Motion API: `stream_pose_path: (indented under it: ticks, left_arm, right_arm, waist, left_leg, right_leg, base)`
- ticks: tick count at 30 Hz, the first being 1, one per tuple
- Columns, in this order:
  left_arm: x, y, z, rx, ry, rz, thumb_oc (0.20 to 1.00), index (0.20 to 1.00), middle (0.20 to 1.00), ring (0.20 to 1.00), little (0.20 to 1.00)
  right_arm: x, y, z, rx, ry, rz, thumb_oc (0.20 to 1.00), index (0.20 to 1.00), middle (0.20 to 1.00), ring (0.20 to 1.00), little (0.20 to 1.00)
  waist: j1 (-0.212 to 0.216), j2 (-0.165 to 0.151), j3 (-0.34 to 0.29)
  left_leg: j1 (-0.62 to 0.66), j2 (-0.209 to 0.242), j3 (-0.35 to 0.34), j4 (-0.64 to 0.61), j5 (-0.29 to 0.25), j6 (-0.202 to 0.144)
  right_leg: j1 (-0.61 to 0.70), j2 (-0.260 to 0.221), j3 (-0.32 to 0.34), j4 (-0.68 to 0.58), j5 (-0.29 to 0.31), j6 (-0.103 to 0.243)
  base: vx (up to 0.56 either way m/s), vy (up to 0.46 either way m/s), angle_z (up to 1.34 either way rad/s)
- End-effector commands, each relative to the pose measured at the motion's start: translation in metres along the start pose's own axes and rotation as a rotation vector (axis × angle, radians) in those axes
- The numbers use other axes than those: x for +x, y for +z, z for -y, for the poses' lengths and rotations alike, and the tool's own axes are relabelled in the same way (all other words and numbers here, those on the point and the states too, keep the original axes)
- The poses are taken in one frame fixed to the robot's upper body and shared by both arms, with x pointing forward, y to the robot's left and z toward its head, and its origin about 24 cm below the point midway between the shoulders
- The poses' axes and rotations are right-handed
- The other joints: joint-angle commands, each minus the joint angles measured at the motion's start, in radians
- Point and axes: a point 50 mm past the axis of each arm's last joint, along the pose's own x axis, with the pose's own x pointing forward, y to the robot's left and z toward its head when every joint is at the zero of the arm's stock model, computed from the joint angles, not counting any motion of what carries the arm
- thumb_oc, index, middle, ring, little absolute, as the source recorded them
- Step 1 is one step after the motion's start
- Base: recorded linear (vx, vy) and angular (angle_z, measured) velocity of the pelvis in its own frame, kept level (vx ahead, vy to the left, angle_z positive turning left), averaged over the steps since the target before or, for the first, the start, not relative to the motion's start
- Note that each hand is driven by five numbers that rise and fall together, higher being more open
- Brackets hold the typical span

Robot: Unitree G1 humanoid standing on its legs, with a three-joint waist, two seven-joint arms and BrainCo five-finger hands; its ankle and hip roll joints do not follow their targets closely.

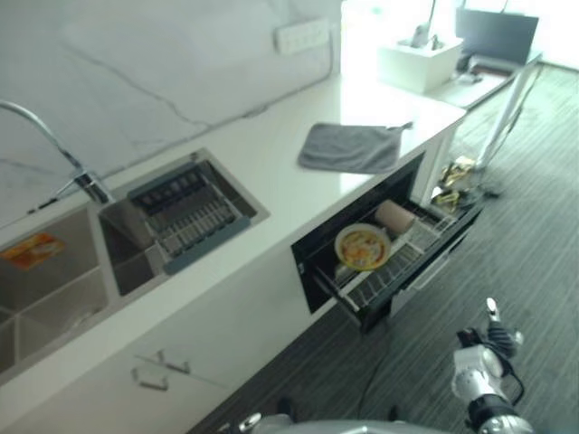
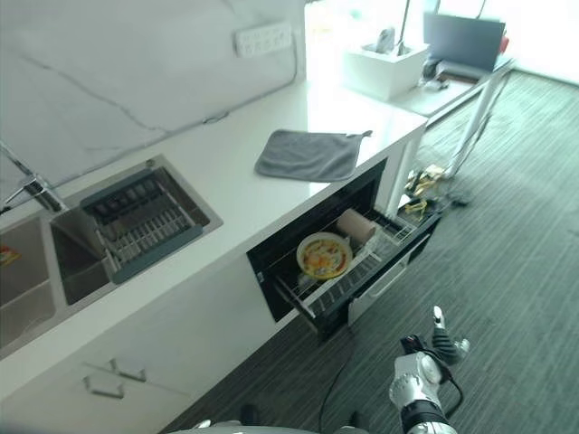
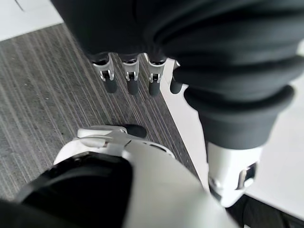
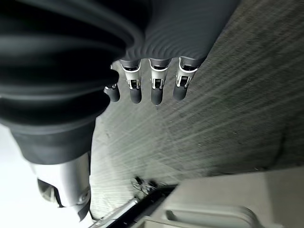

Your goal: Place the dishes in the dishwasher.

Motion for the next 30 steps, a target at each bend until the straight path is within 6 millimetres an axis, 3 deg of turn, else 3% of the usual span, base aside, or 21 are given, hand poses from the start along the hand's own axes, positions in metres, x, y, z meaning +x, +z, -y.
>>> stream_pose_path:
  ticks: [1,2,4,6,12,13,15,17,23,30]
  left_arm:
    - [0.005,0.063,0.015,0.068,-0.044,0.125,1.0,1.0,1.0,1.0,1.0]
    - [0.005,0.073,0.021,0.077,-0.062,0.147,1.0,1.0,1.0,1.0,1.0]
    - [0.004,0.084,0.028,0.061,-0.082,0.186,1.0,1.0,1.0,1.0,1.0]
    - [0.002,0.102,0.029,0.07,-0.1,0.228,1.0,1.0,1.0,1.0,1.0]
    - [0.001,0.103,0.014,0.067,-0.071,0.22,1.0,1.0,1.0,1.0,1.0]
    - [0.001,0.105,0.009,0.058,-0.078,0.228,1.0,1.0,1.0,1.0,1.0]
    - [0.001,0.106,0.008,0.055,-0.079,0.232,1.0,1.0,1.0,1.0,1.0]
    - [0.0,0.109,0.005,0.06,-0.086,0.239,1.0,1.0,1.0,1.0,1.0]
    - [-0.001,0.114,0.004,0.068,-0.093,0.243,1.0,1.0,1.0,1.0,1.0]
    - [-0.002,0.112,-0.002,0.086,-0.085,0.247,1.0,1.0,1.0,1.0,1.0]
  right_arm:
    - [-0.001,0.034,-0.085,0.356,0.206,0.045,1.0,1.0,1.0,1.0,1.0]
    - [-0.01,0.038,-0.115,0.359,0.272,0.035,1.0,1.0,1.0,1.0,1.0]
    - [-0.017,0.044,-0.142,0.4,0.327,-0.007,1.0,1.0,1.0,1.0,1.0]
    - [-0.031,0.073,-0.194,0.316,0.576,0.003,1.0,1.0,1.0,1.0,1.0]
    - [-0.058,0.107,-0.237,0.254,0.852,0.085,1.0,1.0,1.0,1.0,1.0]
    - [-0.074,0.122,-0.254,0.193,0.967,0.129,1.0,1.0,1.0,1.0,1.0]
    - [-0.078,0.126,-0.259,0.165,0.998,0.147,1.0,1.0,1.0,1.0,1.0]
    - [-0.091,0.147,-0.273,0.106,1.077,0.228,1.0,1.0,1.0,1.0,1.0]
    - [-0.116,0.167,-0.29,0.036,1.167,0.323,1.0,1.0,1.0,1.0,1.0]
    - [-0.124,0.189,-0.297,-0.018,1.164,0.423,1.0,1.0,1.0,1.0,1.0]
  waist:
    - [0.04,-0.043,0.158]
    - [0.051,-0.035,0.189]
    - [0.064,-0.025,0.234]
    - [0.102,-0.007,0.279]
    - [0.121,-0.006,0.304]
    - [0.126,-0.01,0.317]
    - [0.129,-0.013,0.319]
    - [0.143,-0.018,0.329]
    - [0.161,-0.027,0.344]
    - [0.19,-0.028,0.35]
  left_leg:
    - [-0.044,0.019,-0.017,0.103,-0.075,0.001]
    - [-0.075,0.012,-0.027,0.11,-0.072,0.002]
    - [-0.121,-0.002,-0.047,0.124,-0.07,0.005]
    - [-0.187,-0.028,-0.077,0.143,-0.061,0.009]
    - [-0.235,-0.032,-0.09,0.154,-0.046,0.008]
    - [-0.249,-0.027,-0.089,0.15,-0.035,0.005]
    - [-0.25,-0.025,-0.089,0.147,-0.032,0.004]
    - [-0.261,-0.02,-0.09,0.148,-0.03,0.002]
    - [-0.277,-0.017,-0.094,0.155,-0.021,0.004]
    - [-0.283,-0.021,-0.118,0.173,-0.021,0.01]
  right_leg:
    - [-0.081,-0.11,-0.014,0.067,0.029,0.044]
    - [-0.106,-0.118,-0.012,0.07,0.035,0.045]
    - [-0.148,-0.13,-0.005,0.082,0.042,0.05]
    - [-0.21,-0.148,-0.012,0.118,0.041,0.055]
    - [-0.272,-0.155,-0.011,0.162,0.031,0.057]
    - [-0.292,-0.154,-0.013,0.178,0.027,0.057]
    - [-0.297,-0.153,-0.015,0.181,0.025,0.058]
    - [-0.309,-0.154,-0.029,0.195,0.02,0.062]
    - [-0.32,-0.155,-0.047,0.224,0.008,0.064]
    - [-0.312,-0.151,-0.065,0.283,-0.032,0.047]
  base:
    - [-0.2,0.078,0.32]
    - [-0.13,0.095,0.3]
    - [-0.09,0.14,0.25]
    - [-0.07,0.147,0.19]
    - [-0.03,0.072,0.14]
    - [-0.04,0.069,0.02]
    - [-0.03,0.044,0.09]
    - [-0.01,0.009,0.04]
    - [-0.02,0.012,0.06]
    - [0.0,0.0,0.0]
